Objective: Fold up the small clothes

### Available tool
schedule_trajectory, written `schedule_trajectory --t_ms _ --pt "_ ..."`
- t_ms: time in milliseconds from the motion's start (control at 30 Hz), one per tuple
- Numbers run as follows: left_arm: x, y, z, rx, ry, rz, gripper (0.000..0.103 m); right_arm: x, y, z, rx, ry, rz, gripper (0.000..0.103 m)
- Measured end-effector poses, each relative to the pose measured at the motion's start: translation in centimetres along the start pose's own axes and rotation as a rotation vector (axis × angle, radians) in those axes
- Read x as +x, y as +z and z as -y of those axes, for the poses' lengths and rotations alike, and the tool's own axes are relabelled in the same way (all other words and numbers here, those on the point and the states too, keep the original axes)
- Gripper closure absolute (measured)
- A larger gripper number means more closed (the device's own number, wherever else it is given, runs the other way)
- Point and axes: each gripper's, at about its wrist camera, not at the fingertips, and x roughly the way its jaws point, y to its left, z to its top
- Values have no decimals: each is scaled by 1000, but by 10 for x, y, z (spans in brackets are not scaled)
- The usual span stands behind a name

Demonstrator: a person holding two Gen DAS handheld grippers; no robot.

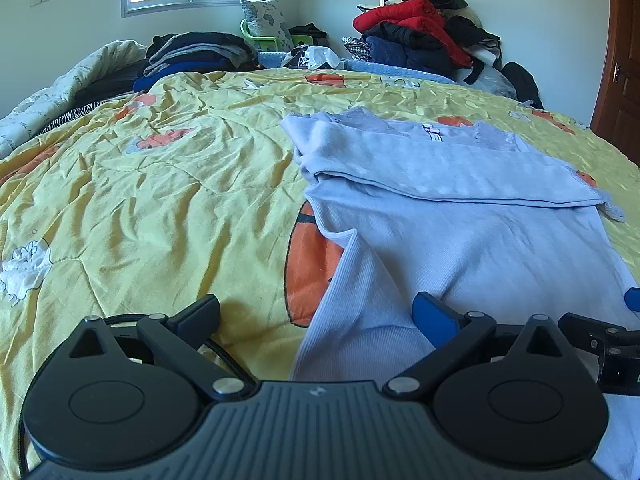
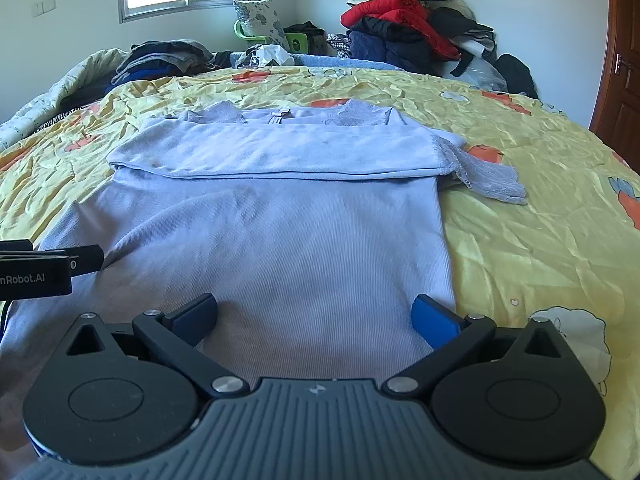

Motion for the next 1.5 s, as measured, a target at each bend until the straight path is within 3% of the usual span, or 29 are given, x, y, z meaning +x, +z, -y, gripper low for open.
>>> schedule_trajectory --t_ms 1500 --pt "-26 -21 1 59 -9 -18 0 -20 -18 -5 4 -41 15 1"
